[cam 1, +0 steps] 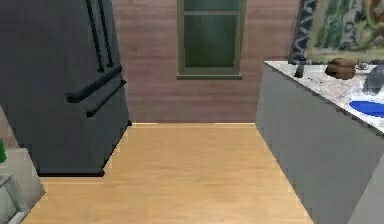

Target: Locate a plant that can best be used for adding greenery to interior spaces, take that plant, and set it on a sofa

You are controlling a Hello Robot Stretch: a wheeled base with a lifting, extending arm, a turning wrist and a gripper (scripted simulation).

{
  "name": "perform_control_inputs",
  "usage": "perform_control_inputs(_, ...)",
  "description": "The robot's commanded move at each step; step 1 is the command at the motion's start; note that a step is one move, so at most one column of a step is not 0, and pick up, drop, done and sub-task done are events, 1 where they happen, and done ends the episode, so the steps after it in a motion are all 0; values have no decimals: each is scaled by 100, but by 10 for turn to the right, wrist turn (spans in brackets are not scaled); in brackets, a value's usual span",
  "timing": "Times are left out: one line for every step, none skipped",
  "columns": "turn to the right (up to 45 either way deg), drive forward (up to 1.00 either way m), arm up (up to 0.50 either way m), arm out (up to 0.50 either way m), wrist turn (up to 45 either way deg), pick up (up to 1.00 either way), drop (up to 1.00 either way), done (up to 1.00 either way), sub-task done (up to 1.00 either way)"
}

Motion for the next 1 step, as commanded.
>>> perform_control_inputs(-420,0,0,0,0,0,0,0,0)
